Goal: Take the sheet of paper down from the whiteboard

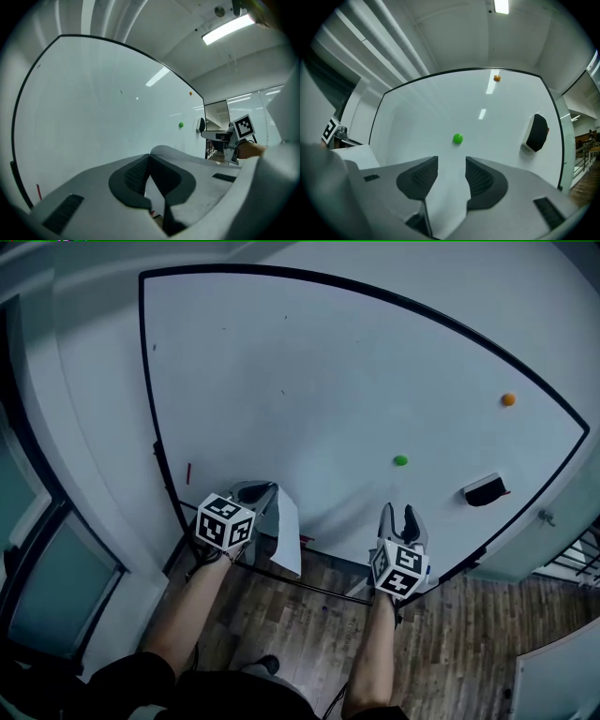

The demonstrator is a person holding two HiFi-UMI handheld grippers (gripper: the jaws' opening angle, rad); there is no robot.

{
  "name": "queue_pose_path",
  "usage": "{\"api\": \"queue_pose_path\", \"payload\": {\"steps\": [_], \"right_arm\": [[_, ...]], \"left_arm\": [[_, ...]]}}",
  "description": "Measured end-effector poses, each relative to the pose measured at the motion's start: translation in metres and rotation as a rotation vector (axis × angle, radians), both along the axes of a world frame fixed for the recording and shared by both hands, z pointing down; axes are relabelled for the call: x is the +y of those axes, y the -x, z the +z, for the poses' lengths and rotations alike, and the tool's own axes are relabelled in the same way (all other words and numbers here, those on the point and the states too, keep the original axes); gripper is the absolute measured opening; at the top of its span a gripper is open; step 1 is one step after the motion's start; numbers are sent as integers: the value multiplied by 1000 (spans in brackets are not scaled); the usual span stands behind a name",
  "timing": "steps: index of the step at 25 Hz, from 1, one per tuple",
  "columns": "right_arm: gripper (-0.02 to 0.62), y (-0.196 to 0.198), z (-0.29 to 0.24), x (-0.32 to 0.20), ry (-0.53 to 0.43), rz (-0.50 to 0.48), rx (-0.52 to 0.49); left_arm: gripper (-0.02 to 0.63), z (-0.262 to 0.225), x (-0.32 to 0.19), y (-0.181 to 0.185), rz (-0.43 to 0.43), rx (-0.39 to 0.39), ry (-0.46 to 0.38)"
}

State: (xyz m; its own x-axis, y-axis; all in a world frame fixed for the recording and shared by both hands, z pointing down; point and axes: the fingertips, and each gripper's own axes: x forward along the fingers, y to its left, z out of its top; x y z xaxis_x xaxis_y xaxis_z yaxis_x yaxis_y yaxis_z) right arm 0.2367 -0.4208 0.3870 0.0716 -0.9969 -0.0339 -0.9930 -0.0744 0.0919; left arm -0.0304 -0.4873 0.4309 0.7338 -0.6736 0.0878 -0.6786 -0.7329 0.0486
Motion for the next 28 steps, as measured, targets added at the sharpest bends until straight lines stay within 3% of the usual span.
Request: {"api": "queue_pose_path", "payload": {"steps": [7, 15, 28], "right_arm": [[157, 23, 28, 60, 47, -59, -36], [56, 50, 46, 121, 104, -94, -6], [40, 46, 43, 163, 113, -182, 14]], "left_arm": [[21, 5, 67, 12, -35, -27, -13], [21, 16, 136, 18, -40, 41, 27], [21, 3, 189, -12, -58, 45, 14]]}}
